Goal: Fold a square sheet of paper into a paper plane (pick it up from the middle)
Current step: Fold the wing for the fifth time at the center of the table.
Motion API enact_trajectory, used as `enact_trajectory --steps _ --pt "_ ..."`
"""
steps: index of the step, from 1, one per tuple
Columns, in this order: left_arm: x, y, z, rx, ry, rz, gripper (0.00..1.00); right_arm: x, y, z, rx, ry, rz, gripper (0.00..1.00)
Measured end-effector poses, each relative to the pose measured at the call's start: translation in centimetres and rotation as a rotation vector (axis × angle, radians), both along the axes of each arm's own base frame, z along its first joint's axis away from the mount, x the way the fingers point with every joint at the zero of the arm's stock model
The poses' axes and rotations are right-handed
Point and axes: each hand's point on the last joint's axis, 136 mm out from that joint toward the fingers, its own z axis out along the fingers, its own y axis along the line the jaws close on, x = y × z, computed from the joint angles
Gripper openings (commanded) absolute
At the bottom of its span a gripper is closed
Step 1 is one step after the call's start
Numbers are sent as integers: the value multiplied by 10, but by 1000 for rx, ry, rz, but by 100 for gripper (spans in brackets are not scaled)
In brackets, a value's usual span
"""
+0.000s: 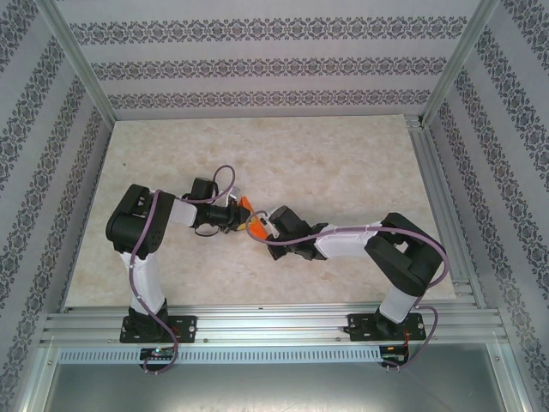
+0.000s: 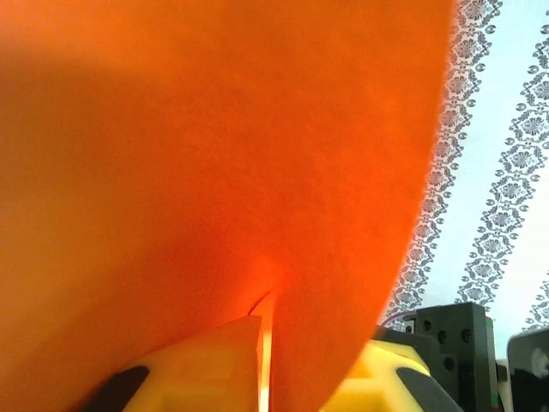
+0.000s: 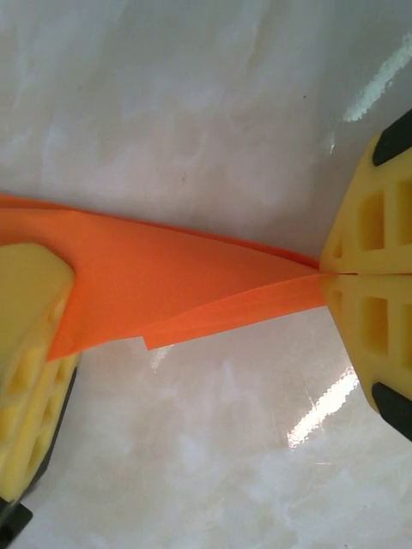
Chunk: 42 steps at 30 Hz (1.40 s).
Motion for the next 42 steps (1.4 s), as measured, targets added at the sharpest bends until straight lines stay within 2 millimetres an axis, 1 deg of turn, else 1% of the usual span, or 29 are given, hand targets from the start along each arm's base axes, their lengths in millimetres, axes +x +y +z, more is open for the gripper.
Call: enact_trajectory --steps 3,6,11,14,17,18,20,21,22,24,26,27,29,32,34,35,36,37,39,40,42 --pt "1 0 5 -1 6 18 33 1 3 2 -41 -38 27 3" --pt "4 2 8 19 20 55 35 0 7 4 -79 -72 49 2" --pt "5 2 7 56 52 104 34 0 9 5 -125 -112 56 2" --pt "4 3 4 75 78 141 27 1 6 3 -162 -131 50 3" --pt "2 5 1 91 100 177 22 1 6 1 -192 -141 51 3" --pt "2 5 0 95 105 186 18 1 5 1 -199 -142 49 3" --pt "3 4 -1 103 115 198 14 2 5 -1 -213 -146 48 4" --pt "2 3 -2 107 118 201 9 2 5 -2 -220 -146 45 4" --pt "1 3 -2 111 120 201 6 2 5 -2 -221 -148 45 5" --pt "2 3 -3 123 119 206 2 3 5 -2 -224 -148 44 9" --pt "1 4 -4 132 121 205 0 3 5 -2 -227 -148 43 14" --pt "0 4 -5 137 123 205 0 3 5 -2 -226 -146 41 20" --pt "0 5 -6 145 119 198 0 1 5 -1 -209 -135 38 24" --pt "0 5 -6 156 99 183 0 -9 0 5 -124 -79 23 29" --pt "1 5 -5 164 83 167 0 -13 -6 14 -15 -16 -11 28" --pt "1 5 -4 165 76 158 0 -11 -9 19 64 24 -45 25" --pt "1 4 -3 164 68 147 0 -7 -12 23 142 58 -84 20" --pt "1 4 -2 163 60 139 0 0 -16 27 221 93 -130 18" --pt "1 4 0 159 45 123 0 12 -24 27 360 173 -229 17" --pt "1 4 0 156 40 114 0 17 -25 26 423 221 -271 15" --pt "-1 4 1 153 30 99 0 23 -19 24 513 296 -311 14"
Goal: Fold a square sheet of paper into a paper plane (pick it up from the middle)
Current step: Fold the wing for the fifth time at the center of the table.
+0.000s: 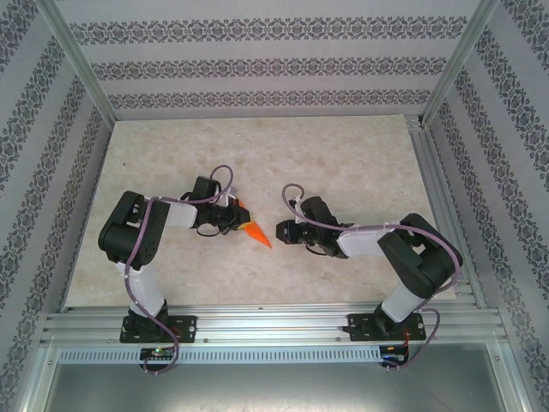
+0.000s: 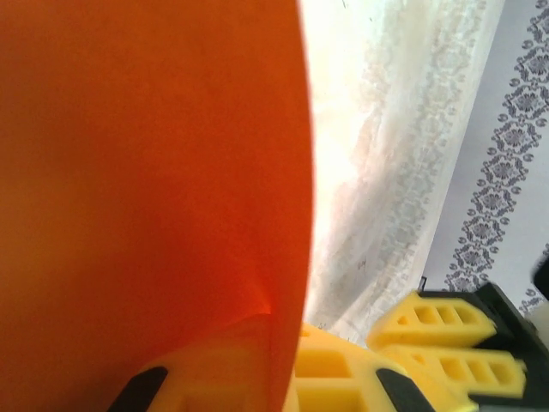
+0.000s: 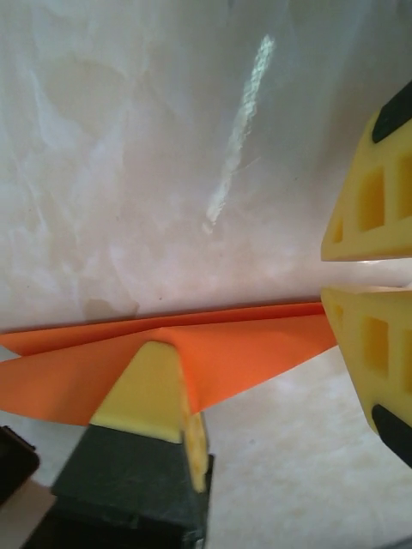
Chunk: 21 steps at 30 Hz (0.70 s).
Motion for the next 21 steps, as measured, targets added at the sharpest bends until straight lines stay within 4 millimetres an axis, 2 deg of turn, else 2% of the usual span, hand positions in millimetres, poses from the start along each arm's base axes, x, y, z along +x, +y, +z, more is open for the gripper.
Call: enact_trajectory --steps 4,10,21 --pt "-1 1 2 -10 -21 -26 0 1 19 -3 140 111 -15 13" --pt "-2 5 3 -32 -28 -39 0 5 38 3 261 181 -11 9" --pt "-11 10 -7 -55 -23 -62 0 -1 57 -6 326 267 49 8"
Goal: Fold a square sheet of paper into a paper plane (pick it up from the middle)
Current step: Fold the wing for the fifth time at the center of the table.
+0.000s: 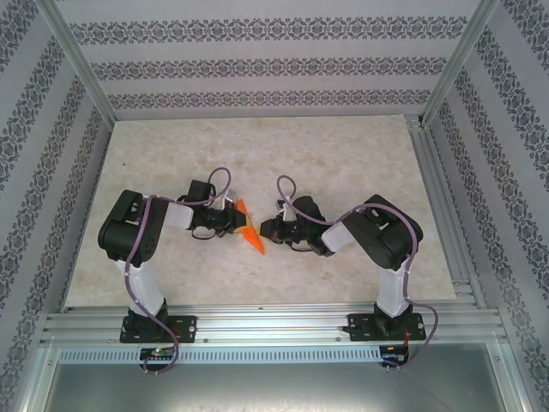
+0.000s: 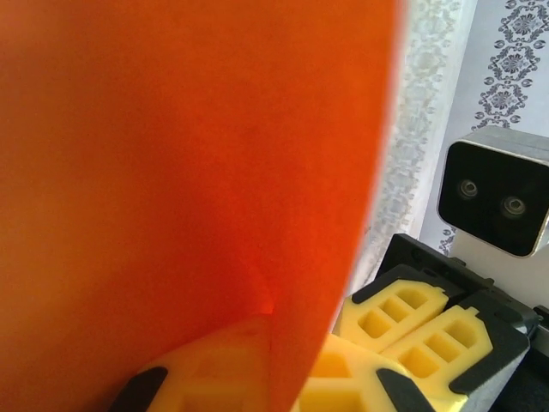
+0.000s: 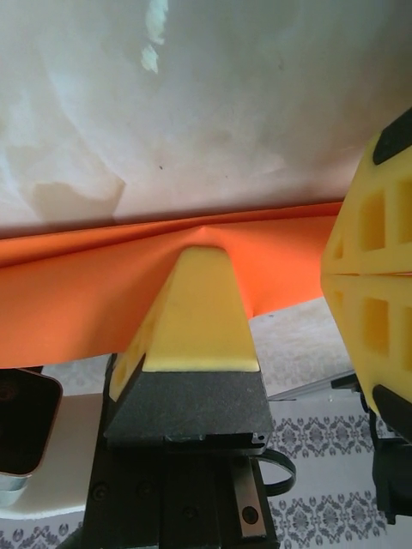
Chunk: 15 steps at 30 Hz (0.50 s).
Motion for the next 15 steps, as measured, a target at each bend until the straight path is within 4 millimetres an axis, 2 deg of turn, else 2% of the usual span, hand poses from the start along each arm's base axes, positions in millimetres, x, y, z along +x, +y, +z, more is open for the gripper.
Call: enact_trajectory --steps 9,12,15 --pt "0 2 2 -31 -11 4 0 -9 10 2 14 4 42 12" --pt "2 1 4 -49 -5 21 0 -9 1 4 -27 -15 29 15" --pt "5 -2 7 -60 -2 35 0 -3 -16 17 -96 -70 2 15"
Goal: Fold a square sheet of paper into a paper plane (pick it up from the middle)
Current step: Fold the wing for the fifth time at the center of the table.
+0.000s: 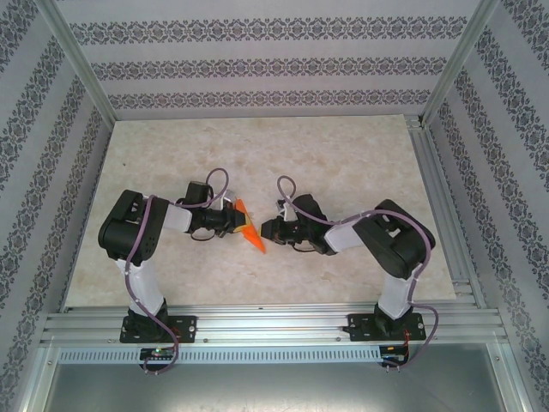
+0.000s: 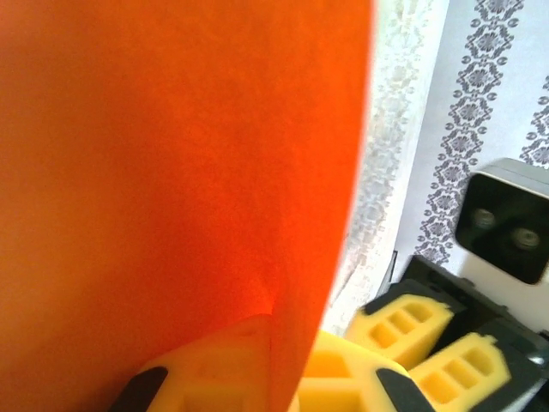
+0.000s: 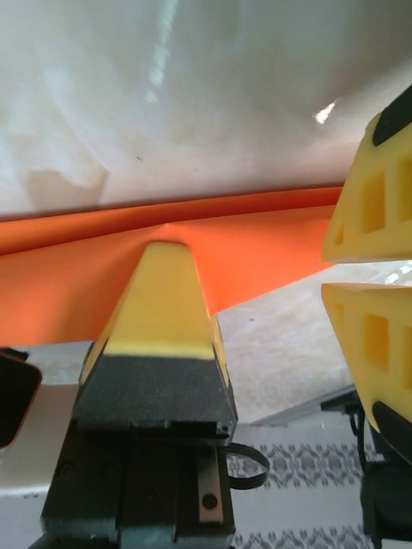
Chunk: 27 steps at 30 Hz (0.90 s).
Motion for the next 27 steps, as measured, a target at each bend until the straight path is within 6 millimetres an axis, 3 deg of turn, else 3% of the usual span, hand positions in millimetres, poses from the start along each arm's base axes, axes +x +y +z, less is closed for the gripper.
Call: enact_trajectory --steps 5,10,15,27 --pt "0 -19 6 -12 -9 0 0 13 -31 22 -82 -92 -50 16" --pt "6 -51 13 -48 -44 -13 0 6 -59 9 -163 -70 -70 15" --pt "9 -72 19 -69 -84 -28 0 -7 -64 -2 -175 -30 -54 15" --pt "6 -69 4 -73 -138 -33 0 -8 -61 -1 -147 -26 -51 15"
